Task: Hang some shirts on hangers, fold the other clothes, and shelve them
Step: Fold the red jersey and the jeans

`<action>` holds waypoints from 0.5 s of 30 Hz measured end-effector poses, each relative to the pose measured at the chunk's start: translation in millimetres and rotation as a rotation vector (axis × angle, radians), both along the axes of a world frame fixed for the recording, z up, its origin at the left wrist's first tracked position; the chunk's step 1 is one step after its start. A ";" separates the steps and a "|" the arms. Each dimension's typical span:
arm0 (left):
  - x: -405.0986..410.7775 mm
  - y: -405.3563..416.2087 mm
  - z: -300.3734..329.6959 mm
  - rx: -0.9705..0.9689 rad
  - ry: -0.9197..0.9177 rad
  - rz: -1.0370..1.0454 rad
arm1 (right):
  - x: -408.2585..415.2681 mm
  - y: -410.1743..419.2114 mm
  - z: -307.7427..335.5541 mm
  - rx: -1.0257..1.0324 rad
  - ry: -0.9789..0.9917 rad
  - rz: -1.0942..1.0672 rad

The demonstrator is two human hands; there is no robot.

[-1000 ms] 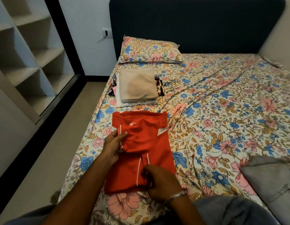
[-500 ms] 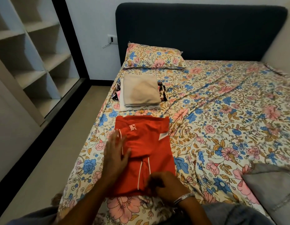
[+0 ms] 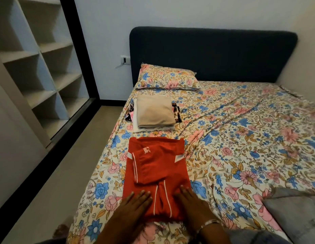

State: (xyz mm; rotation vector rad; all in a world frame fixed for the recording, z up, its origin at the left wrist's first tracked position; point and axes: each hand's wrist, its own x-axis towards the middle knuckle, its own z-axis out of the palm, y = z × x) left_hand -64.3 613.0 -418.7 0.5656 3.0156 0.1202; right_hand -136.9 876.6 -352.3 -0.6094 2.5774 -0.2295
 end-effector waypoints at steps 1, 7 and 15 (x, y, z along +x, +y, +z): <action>-4.1 1.2 -0.7 0.000 -0.072 0.044 | 0.4 -1.9 -1.0 0.026 -0.028 0.004; -1.4 2.2 -9.0 -0.030 -0.082 0.103 | 7.3 -16.0 -3.9 0.049 0.104 -0.035; 40.8 15.7 54.8 0.047 -0.178 0.083 | 35.6 -14.7 33.1 0.116 0.135 0.057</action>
